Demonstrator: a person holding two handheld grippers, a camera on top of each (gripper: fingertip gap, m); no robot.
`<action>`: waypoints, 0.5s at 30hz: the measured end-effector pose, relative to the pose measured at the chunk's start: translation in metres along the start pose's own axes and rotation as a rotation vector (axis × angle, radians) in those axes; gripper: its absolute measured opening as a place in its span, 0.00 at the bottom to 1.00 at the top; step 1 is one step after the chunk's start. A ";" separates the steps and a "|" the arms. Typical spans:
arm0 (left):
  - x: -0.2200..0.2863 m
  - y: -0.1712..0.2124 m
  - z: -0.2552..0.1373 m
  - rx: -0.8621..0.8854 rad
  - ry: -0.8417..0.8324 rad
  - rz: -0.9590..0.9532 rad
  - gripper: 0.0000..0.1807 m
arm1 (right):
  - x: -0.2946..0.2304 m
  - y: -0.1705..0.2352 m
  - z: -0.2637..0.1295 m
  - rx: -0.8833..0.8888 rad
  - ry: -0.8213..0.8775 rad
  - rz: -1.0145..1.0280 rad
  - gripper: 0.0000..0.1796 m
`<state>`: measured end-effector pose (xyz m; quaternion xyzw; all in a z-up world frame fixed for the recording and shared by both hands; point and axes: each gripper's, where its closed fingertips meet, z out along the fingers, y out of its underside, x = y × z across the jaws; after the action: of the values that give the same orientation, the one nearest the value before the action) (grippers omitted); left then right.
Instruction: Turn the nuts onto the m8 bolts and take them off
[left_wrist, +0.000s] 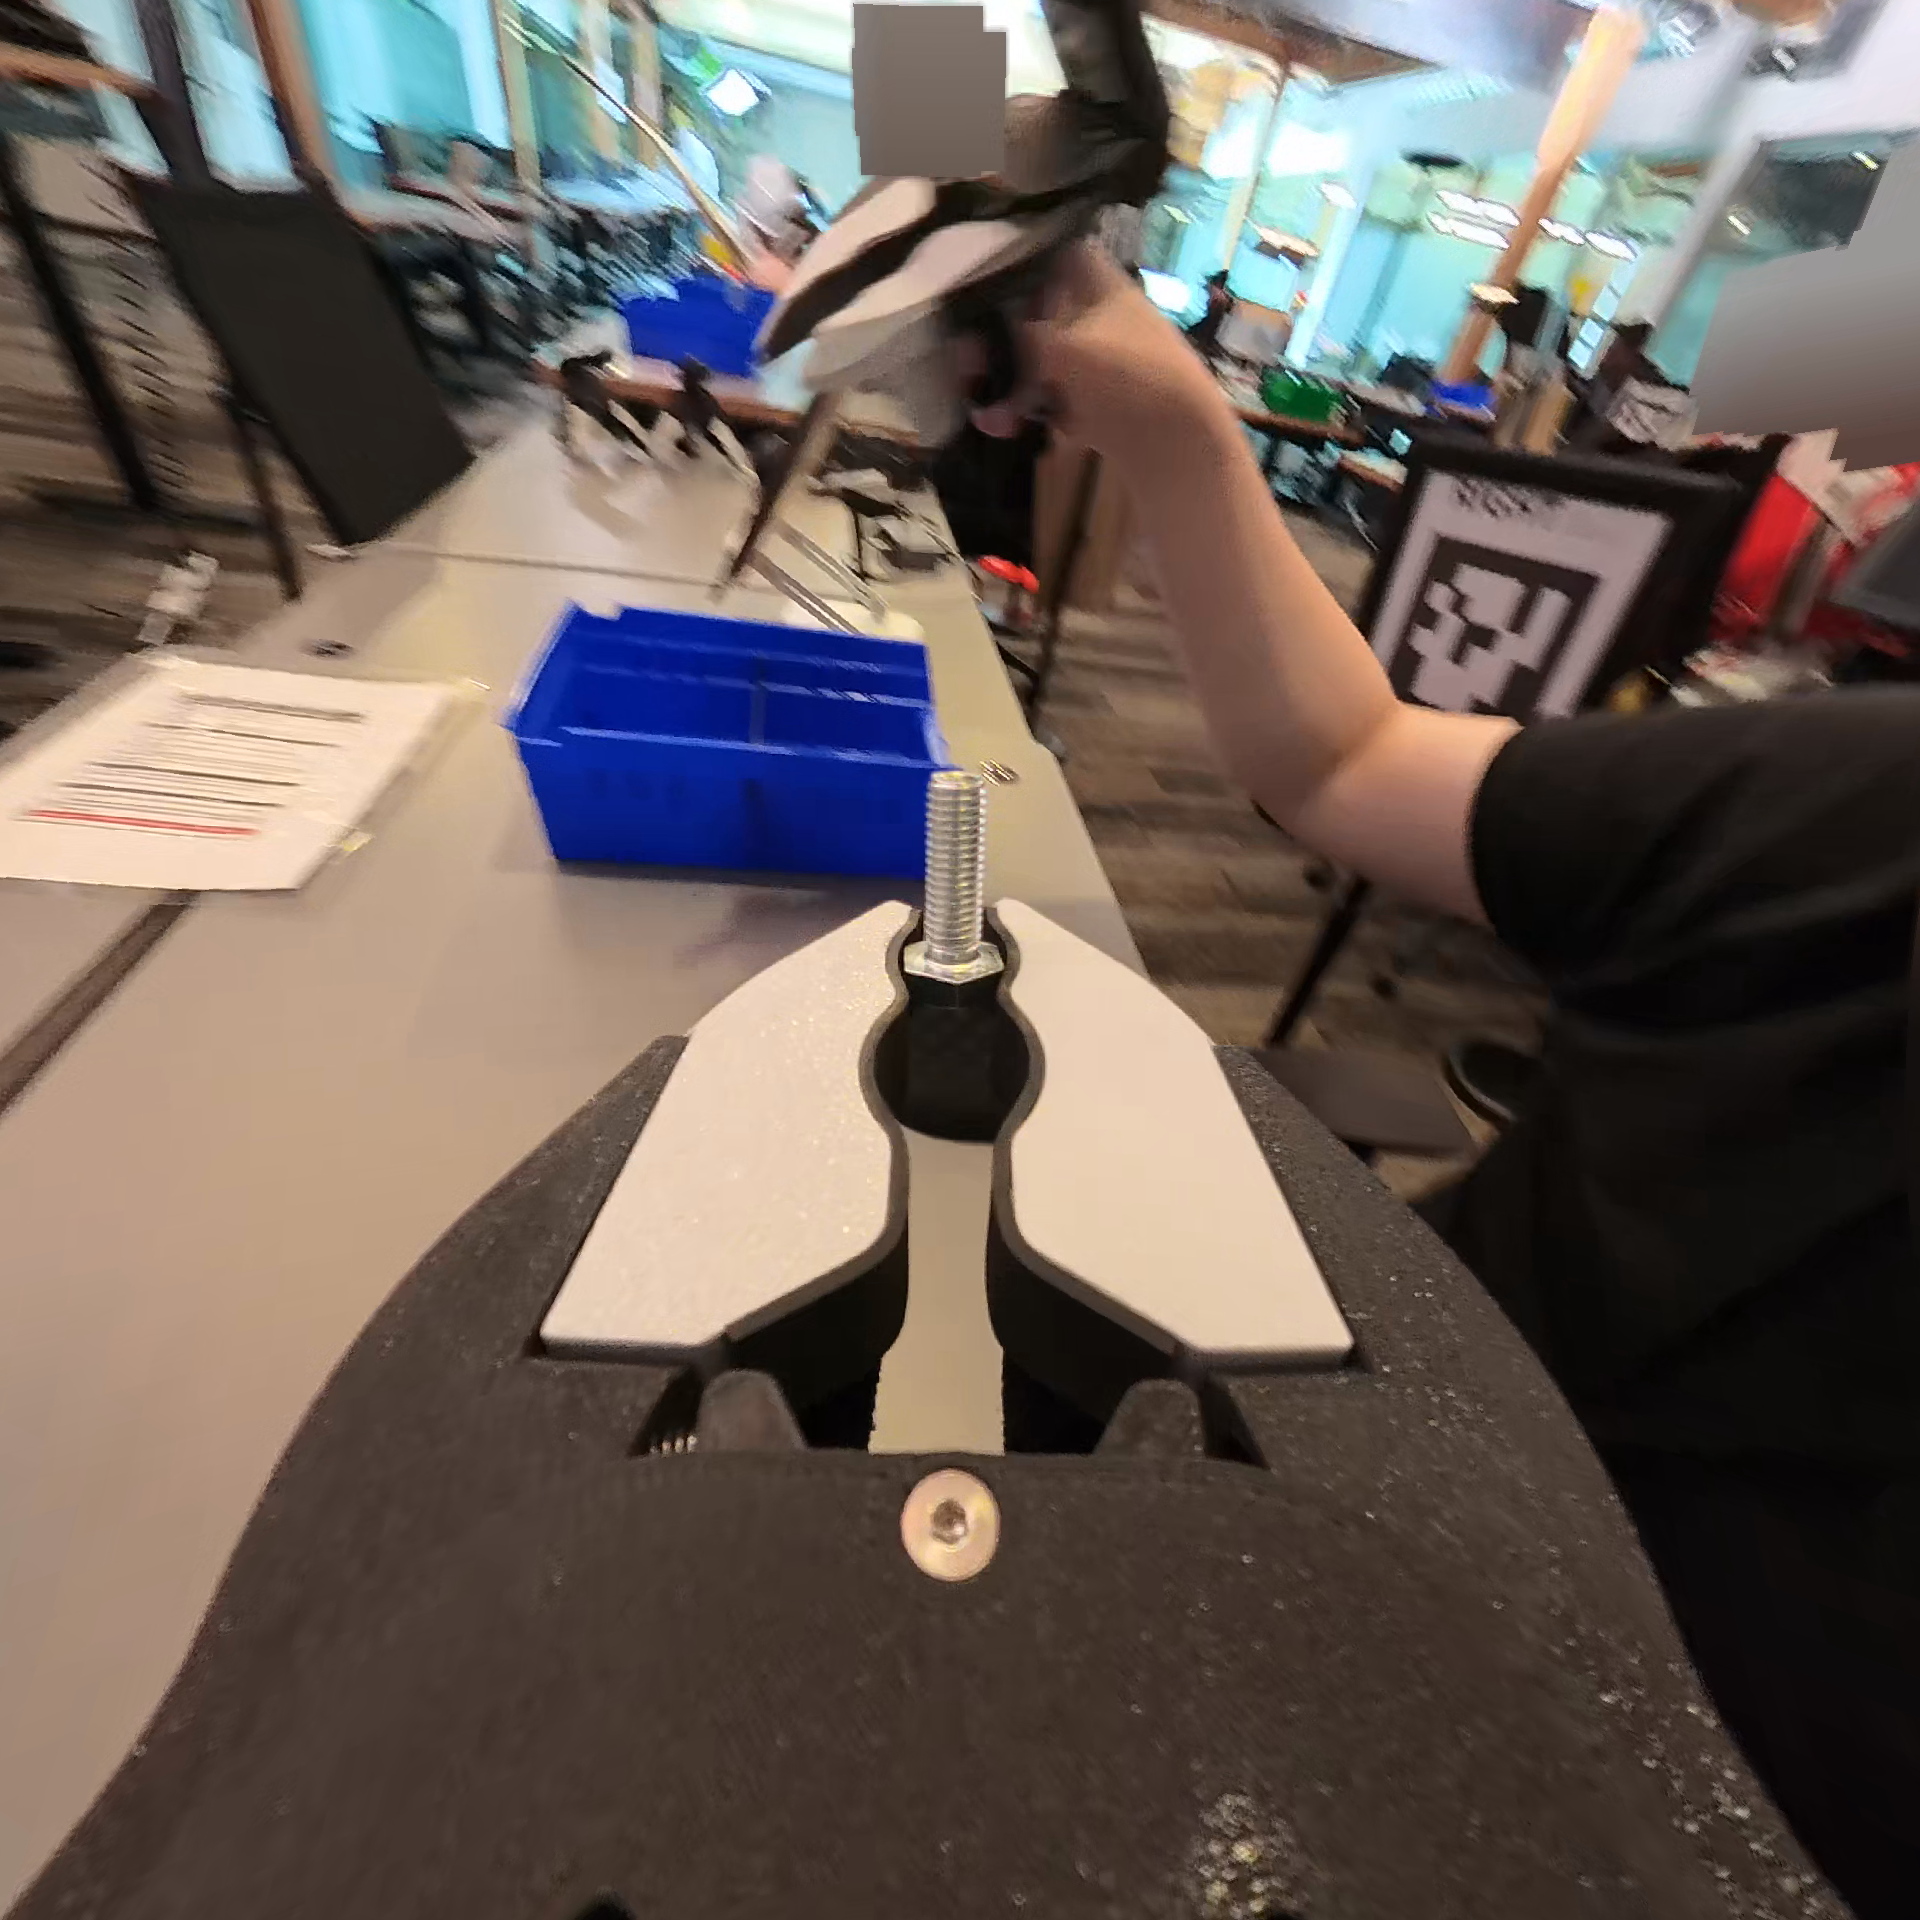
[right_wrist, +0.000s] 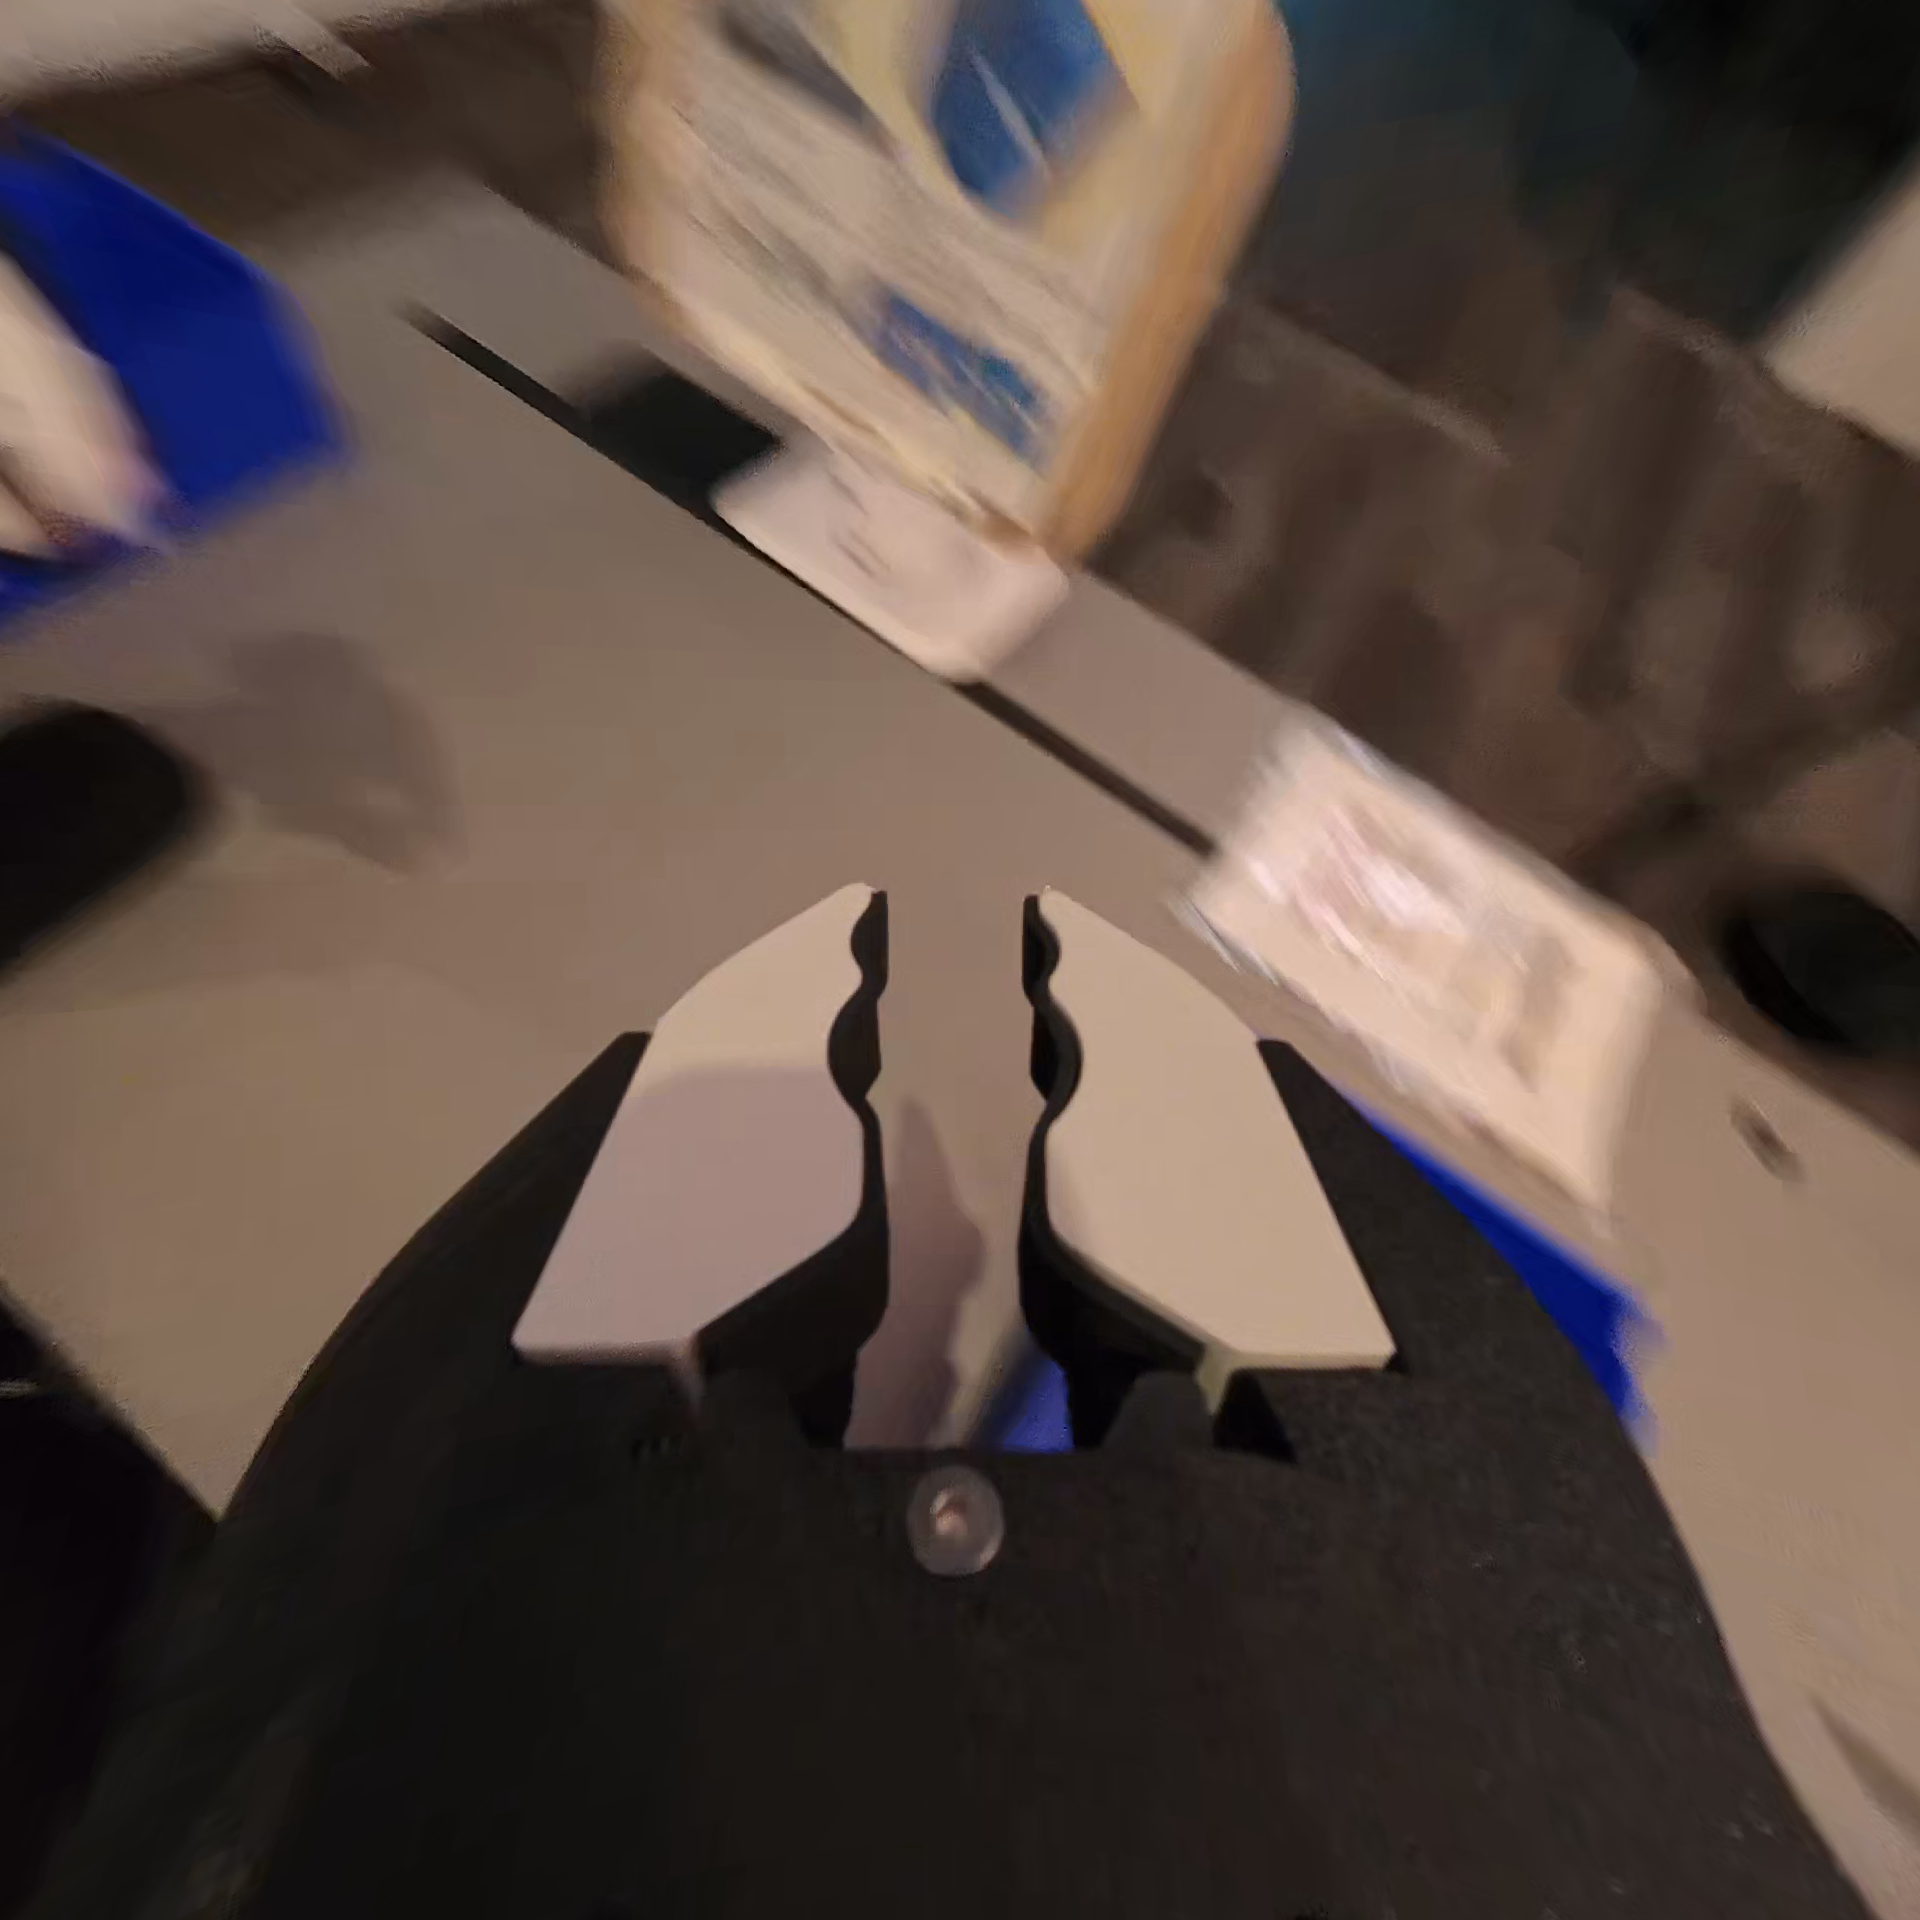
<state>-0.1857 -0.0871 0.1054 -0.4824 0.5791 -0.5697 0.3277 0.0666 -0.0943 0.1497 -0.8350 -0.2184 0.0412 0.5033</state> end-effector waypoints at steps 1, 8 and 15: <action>-0.003 -0.003 0.000 0.018 -0.015 0.001 0.06 | -0.029 -0.027 0.006 0.106 -0.106 -0.032 0.13; -0.007 -0.014 0.000 0.098 -0.054 0.010 0.06 | -0.178 -0.106 0.045 0.597 -0.616 -0.085 0.12; -0.007 -0.016 -0.003 0.107 -0.068 0.017 0.06 | -0.223 -0.106 0.091 0.614 -0.783 -0.007 0.09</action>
<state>-0.1834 -0.0774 0.1205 -0.4785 0.5404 -0.5803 0.3772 -0.1951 -0.0679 0.1626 -0.5694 -0.3718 0.4124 0.6063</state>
